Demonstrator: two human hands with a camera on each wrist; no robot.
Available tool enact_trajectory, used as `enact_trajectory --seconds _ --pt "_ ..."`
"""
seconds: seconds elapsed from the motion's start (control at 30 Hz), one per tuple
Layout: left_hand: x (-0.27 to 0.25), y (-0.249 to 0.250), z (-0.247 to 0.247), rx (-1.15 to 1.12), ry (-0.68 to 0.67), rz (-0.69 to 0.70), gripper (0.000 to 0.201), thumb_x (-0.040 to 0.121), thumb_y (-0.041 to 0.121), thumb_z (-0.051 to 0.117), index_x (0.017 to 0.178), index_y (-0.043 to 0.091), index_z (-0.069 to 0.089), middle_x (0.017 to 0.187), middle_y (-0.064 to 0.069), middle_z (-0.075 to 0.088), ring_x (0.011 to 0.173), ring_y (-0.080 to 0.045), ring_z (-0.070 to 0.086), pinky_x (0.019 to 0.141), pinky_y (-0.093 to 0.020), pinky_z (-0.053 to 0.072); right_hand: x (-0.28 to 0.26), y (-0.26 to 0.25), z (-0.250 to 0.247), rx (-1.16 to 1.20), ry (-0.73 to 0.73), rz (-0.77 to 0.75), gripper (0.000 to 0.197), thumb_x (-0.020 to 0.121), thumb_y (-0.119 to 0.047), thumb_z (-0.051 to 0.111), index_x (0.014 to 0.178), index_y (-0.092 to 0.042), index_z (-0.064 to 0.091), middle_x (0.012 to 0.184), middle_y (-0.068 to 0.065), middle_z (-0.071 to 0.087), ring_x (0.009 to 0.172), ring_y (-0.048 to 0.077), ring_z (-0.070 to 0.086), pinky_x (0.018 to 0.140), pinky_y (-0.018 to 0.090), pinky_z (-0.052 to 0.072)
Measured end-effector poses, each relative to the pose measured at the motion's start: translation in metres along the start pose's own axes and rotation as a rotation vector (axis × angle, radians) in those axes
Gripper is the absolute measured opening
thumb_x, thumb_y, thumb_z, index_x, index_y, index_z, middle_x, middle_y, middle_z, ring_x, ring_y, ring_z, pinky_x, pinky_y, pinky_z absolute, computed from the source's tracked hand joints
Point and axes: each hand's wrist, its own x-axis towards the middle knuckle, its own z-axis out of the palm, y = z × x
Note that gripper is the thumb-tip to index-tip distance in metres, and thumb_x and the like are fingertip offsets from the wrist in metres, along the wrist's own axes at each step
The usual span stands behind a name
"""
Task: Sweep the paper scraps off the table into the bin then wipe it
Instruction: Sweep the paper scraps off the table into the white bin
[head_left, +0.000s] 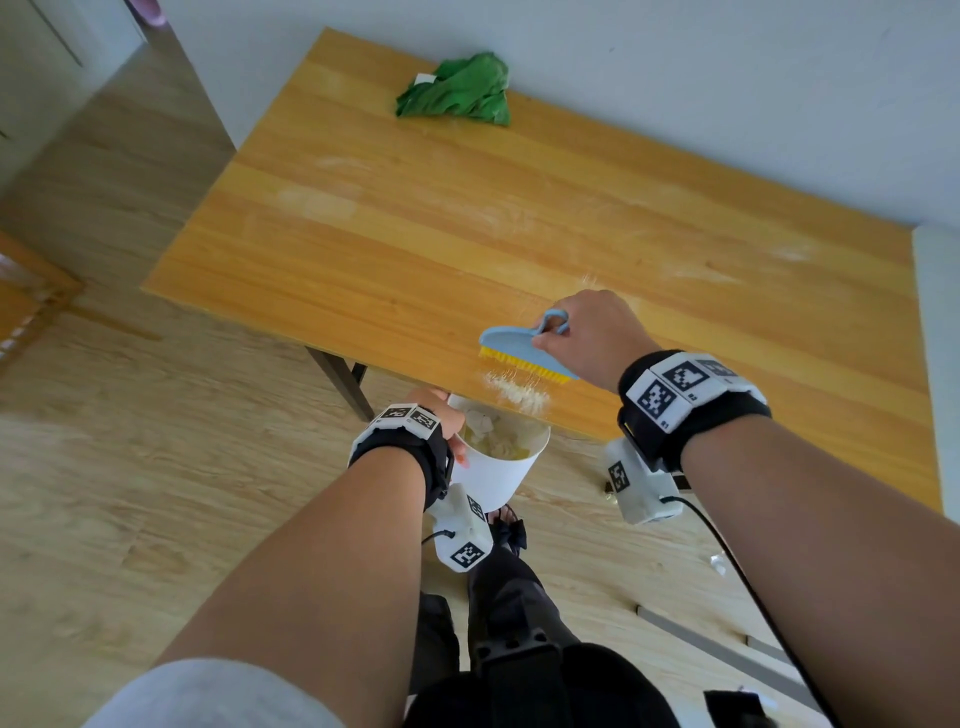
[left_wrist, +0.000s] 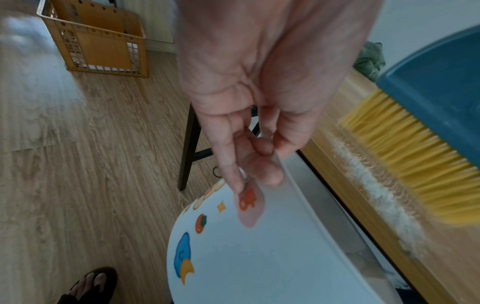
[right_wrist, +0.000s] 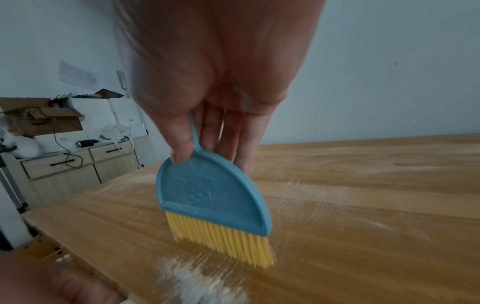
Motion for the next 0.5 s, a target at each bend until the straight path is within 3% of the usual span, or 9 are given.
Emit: enact_trajectory --seconds 0.23,0.5 --pt "0.003 -0.0011 -0.0003 -0.003 -0.019 -0.001 0.051 0.095 0.006 0.045 0.145 0.007 0.034 0.069 -0.019 0.074 0.08 -0.028 0.075 0.09 -0.046 0.057 -0.0081 -0.0085 0.0103 0.042 -0.053 -0.02 0.023 0.089 -0.029 0.064 0.095 -0.01 0.076 0.086 0.01 0.072 0.077 0.026 0.066 0.071 0.041 0.057" --pt "0.0041 -0.0033 0.0004 -0.042 -0.045 -0.006 0.055 0.094 0.004 0.041 0.148 0.013 0.031 0.07 -0.02 0.074 0.078 -0.032 0.075 0.09 -0.05 0.057 -0.0105 -0.0026 0.012 0.046 -0.029 0.033 0.028 0.089 -0.033 0.064 0.093 -0.006 0.074 0.083 0.013 0.072 0.075 0.03 0.068 0.066 0.042 0.056"
